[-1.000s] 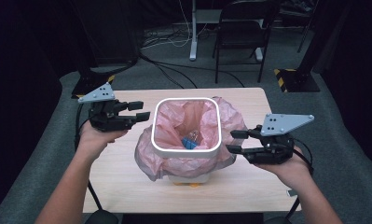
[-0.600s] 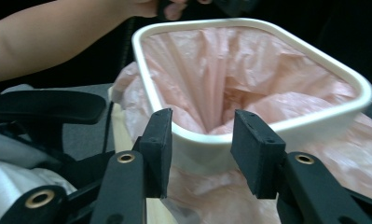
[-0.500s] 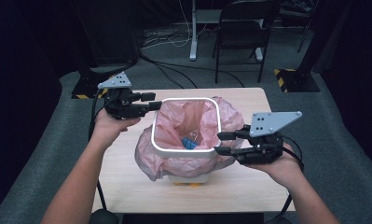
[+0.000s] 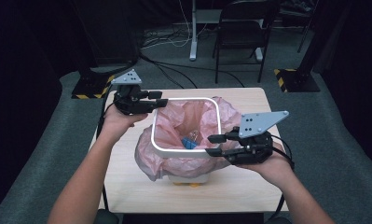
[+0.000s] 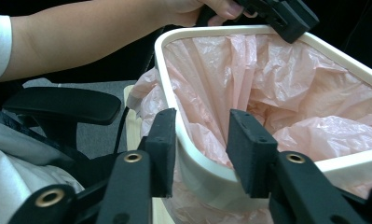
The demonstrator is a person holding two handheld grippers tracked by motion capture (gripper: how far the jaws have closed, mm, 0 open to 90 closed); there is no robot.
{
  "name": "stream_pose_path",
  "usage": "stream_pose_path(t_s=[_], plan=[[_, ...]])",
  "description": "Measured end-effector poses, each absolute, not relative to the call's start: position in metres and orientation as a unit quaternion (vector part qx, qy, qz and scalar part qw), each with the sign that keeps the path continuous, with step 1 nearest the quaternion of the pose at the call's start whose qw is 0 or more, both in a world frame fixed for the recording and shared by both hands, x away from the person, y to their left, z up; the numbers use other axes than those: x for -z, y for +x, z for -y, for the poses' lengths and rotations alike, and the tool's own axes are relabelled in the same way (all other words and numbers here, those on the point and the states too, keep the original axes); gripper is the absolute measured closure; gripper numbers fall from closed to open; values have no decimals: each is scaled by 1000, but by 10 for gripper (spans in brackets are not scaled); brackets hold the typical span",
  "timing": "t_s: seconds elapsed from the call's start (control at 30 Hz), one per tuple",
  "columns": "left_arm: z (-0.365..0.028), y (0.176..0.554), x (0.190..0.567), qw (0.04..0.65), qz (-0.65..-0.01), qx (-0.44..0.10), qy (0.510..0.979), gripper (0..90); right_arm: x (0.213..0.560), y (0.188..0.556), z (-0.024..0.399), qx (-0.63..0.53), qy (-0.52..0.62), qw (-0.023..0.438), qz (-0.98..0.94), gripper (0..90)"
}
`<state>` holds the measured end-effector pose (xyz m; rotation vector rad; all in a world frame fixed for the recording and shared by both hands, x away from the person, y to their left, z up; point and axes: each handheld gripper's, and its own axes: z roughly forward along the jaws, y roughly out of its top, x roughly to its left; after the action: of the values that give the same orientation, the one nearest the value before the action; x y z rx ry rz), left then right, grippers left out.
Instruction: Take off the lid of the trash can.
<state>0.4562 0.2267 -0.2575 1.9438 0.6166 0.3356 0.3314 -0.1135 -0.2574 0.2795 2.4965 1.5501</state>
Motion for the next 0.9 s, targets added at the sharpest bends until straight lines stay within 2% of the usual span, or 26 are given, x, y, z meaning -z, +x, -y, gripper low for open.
stream_pose_path(t_s=[0.37, 0.9], plan=[[-216, 460, 261, 505, -243, -136, 817, 648, 262, 332, 99, -518, 73, 80, -848, 698], [-209, 462, 263, 485, -232, -129, 833, 724, 268, 339, 85, -505, 65, 64, -858, 727]])
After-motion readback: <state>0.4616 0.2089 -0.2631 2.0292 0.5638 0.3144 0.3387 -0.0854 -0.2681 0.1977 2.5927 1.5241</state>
